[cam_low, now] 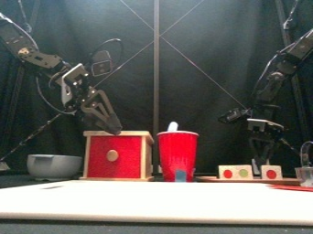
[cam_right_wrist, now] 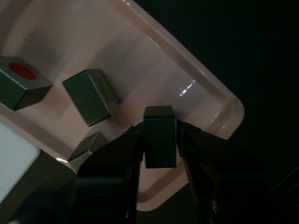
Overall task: Place sushi on board then cut the sushi with the knife then place the pieces on the plate
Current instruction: Place the 4 sushi pieces on the plate
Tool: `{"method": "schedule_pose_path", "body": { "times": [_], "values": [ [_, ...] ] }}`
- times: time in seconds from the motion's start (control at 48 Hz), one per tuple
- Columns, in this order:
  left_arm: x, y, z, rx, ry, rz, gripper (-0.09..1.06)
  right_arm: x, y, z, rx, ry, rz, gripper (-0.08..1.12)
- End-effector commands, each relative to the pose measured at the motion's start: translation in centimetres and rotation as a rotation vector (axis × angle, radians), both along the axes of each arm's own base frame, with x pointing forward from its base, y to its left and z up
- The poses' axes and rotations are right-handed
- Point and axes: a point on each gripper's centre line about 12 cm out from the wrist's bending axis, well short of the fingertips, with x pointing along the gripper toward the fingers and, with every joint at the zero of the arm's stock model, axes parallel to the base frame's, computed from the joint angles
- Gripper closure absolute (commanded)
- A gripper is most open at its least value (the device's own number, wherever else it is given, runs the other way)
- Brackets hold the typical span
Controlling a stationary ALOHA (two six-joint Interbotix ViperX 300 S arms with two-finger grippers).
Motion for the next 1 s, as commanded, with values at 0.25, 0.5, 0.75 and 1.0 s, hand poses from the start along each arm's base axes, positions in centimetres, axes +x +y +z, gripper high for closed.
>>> {"method": "schedule_pose_path", "body": {
  "times": [0.25,0.5,0.75,1.0],
  "values": [
    [0.8,0.0,1.2,0.007,-0.042,-0.004,0.3,-0.1,-0.8,1.4,-0.047,-0.037,-0.01,0.25],
    [0.9,-0.1,1.3,0.012,-0.046,-0.01,0.3,1.2,-0.3,3.6,-0.091,-0.108,0.029,0.25],
    [0.9,-0.1,1.3,0.02,-0.044,-0.017,0.3,2.0,1.3,4.8,-0.104,-0.154,0.085,0.25],
    [1.0,-0.1,1.4,0.023,-0.047,-0.021,0.3,2.7,3.3,6.9,-0.139,-0.229,0.159,0.25]
  ]
}}
